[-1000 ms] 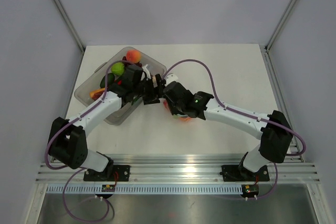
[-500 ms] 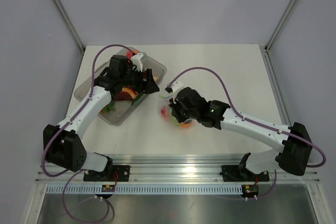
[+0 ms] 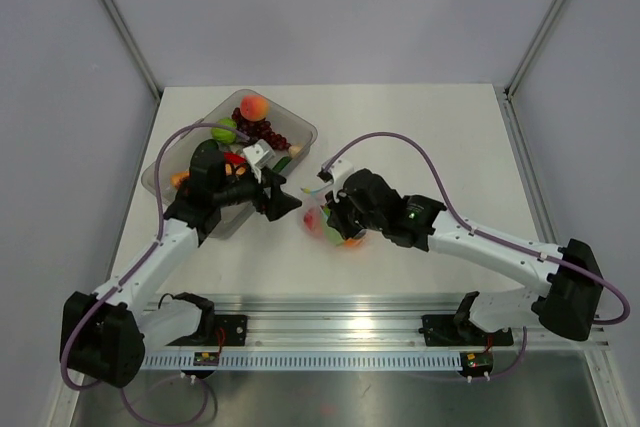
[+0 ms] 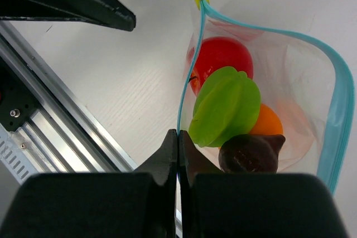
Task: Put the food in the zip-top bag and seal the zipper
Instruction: Zip the zipper food storage bag at the center of the board.
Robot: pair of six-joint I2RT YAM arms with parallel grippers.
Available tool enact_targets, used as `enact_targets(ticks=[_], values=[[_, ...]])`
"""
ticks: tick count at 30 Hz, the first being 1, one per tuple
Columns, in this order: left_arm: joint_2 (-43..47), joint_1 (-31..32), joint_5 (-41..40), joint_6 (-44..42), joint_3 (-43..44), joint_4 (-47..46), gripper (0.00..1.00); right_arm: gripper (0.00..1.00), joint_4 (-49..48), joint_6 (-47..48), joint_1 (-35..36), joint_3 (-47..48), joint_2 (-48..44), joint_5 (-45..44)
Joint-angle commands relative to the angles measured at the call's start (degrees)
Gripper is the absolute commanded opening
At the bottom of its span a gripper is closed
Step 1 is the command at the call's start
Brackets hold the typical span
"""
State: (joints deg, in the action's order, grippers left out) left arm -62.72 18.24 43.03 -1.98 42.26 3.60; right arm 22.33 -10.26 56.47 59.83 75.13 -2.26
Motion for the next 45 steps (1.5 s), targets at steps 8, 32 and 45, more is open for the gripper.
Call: enact_targets(ticks=[8,32,45], values=[[-0.5,1.2,9.4,-12.6,-3.1,-12.1,0.82,0.00,-1.8,0.9,0.5,-1.2,-4.0,1.1],[-17.2,3.9,17.6,-14.4,5.1,-11.9,0.74,0.00,-1.4,1.3,0.5,-1.1,-3.9,0.9],[-20.3,3.9,18.8,-17.0,8.8,-5.6,0.21,0.00,-1.3,1.4,0.5,0.2,-2.1,-0.2]])
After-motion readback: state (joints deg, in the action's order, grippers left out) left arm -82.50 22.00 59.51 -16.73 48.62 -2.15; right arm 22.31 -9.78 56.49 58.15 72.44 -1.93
